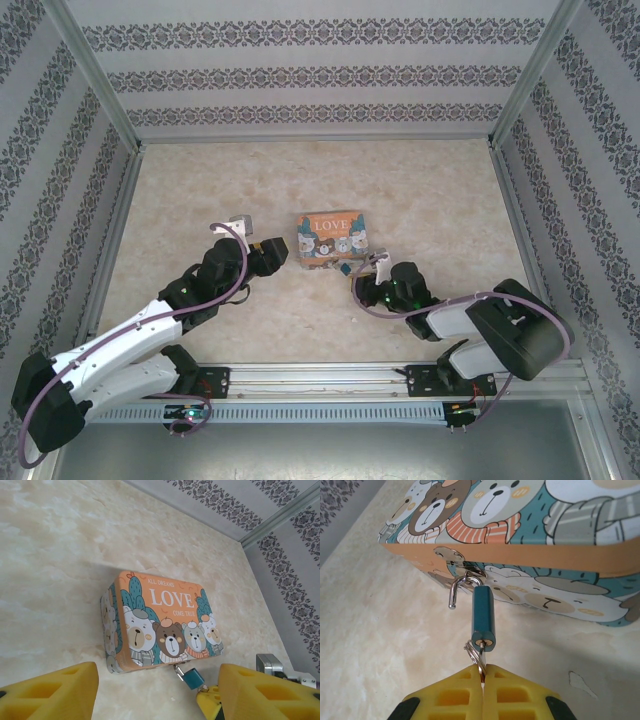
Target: Unlock a padlock with a key
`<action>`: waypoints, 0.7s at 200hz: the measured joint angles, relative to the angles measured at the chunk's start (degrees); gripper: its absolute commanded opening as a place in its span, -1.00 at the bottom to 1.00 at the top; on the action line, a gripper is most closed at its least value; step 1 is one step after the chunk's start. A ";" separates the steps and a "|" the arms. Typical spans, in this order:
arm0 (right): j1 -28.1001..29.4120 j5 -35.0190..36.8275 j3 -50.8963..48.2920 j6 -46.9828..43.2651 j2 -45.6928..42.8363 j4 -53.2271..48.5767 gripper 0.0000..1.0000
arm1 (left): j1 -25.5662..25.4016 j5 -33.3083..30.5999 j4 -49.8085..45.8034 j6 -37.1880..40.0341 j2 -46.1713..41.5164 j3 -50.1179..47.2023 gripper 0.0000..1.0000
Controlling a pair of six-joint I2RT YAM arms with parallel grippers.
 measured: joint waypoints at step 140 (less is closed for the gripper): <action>-5.11 -8.70 0.04 7.50 9.86 5.95 -0.88 | 0.00 0.46 -3.28 2.84 4.52 3.89 0.51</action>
